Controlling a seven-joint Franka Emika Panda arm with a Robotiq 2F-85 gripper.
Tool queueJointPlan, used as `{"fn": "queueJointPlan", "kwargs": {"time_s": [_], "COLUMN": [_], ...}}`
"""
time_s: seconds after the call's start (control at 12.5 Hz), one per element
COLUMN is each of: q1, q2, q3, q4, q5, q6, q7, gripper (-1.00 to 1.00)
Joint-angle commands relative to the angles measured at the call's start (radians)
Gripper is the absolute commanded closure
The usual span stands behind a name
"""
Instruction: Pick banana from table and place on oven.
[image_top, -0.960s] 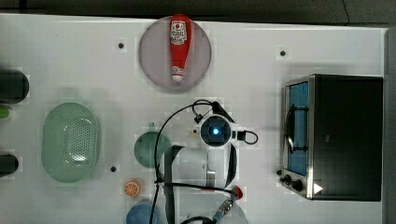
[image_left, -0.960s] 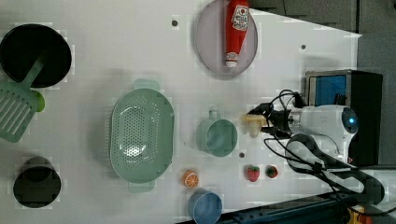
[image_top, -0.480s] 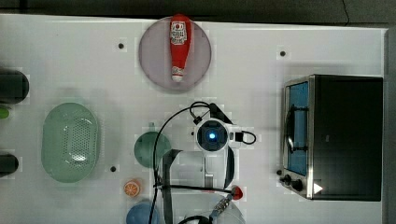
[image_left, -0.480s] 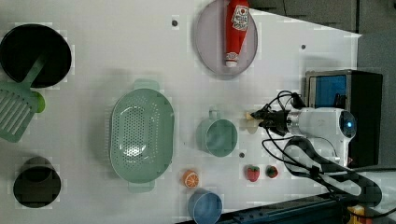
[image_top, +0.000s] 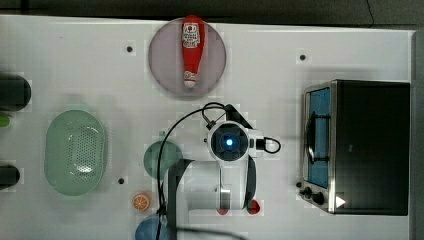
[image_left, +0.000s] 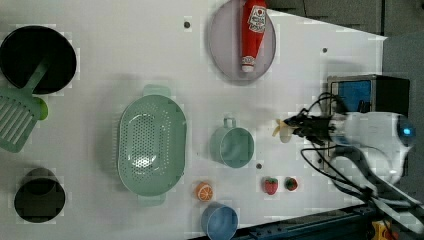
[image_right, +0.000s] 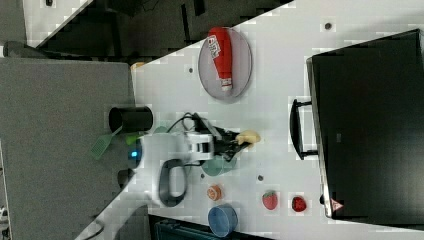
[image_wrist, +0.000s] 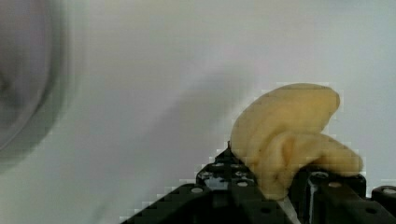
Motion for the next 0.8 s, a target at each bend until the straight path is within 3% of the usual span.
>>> {"fn": "queueJointPlan", "kwargs": {"time_s": [0.08,0.48,0.8], "q1": [0.002,0.007,-0.014], "q2": [-0.231,-0.417,-0.358], "q3": [0.002,0.013,-0.037], "q4": [0.099,0.386,0.529], "q5": [0.020,0.020,0.017], "q6": [-0.258,-0.784,-0.856], "q7": [0.002,0.002,-0.009], "gripper": [0.47,0.47,0.47]}}
